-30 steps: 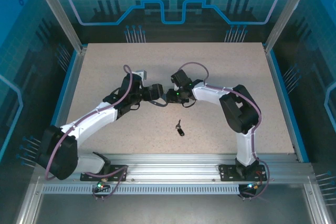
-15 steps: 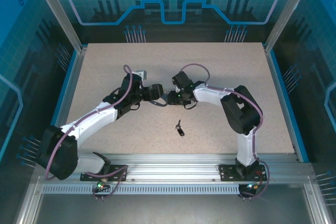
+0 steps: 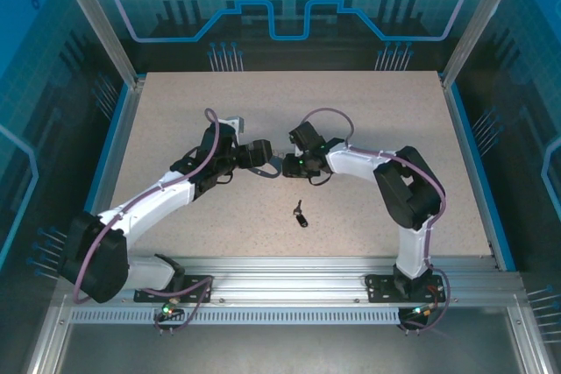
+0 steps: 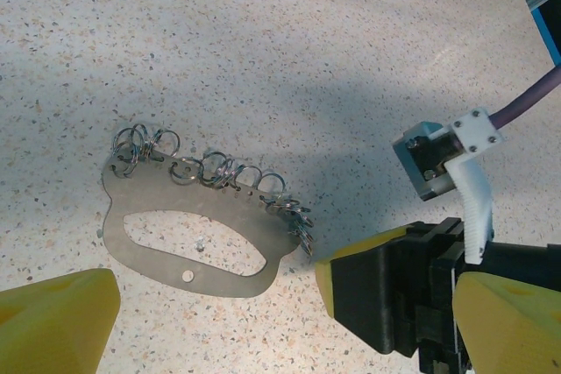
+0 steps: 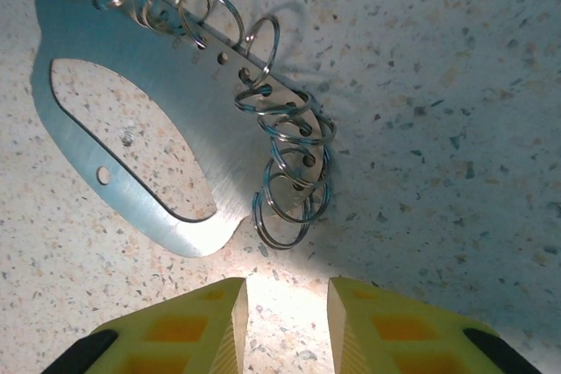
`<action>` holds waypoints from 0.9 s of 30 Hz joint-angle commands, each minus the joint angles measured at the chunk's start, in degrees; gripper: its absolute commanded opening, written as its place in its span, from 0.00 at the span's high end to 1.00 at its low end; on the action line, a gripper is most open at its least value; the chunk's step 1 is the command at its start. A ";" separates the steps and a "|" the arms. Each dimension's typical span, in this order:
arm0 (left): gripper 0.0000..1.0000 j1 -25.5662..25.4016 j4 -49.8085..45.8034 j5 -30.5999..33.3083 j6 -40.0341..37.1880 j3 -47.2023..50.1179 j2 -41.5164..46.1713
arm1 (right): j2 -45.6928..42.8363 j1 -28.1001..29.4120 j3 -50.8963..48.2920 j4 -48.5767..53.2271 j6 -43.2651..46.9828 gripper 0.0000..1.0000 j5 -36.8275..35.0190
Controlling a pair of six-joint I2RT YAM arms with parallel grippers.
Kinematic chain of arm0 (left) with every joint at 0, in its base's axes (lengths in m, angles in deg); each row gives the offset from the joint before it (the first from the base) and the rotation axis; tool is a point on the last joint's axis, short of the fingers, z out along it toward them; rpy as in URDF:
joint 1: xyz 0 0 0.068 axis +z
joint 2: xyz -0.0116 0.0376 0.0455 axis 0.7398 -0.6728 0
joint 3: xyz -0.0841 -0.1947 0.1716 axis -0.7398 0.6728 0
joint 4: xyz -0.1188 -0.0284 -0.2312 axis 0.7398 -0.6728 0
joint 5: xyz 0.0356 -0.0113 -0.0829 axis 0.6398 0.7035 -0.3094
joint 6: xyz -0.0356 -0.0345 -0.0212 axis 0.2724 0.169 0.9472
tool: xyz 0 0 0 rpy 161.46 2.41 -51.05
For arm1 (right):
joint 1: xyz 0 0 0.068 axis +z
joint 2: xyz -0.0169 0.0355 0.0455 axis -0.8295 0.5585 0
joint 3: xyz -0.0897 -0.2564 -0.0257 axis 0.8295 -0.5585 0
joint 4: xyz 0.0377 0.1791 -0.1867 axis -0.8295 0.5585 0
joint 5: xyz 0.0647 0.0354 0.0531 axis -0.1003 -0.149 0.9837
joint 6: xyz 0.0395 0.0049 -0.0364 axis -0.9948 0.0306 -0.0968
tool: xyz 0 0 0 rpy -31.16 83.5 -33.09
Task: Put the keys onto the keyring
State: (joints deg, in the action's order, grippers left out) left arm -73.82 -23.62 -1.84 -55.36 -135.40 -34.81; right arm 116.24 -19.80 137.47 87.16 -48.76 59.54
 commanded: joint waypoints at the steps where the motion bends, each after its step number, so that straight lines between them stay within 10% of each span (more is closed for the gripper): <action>1: 0.01 -0.51 -1.04 0.71 -0.16 -0.27 1.79 | 3.04 0.49 3.37 0.11 -0.10 0.68 0.40; 27: 0.01 -0.52 -0.54 0.50 -0.16 -0.28 1.55 | 8.09 -1.40 8.95 2.62 1.22 0.76 -2.13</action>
State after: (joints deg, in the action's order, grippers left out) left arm -73.82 -23.62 -1.84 -55.36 -135.40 -34.81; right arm 123.08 -20.49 144.71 88.53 -48.12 58.66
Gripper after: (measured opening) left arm 0.991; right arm 0.243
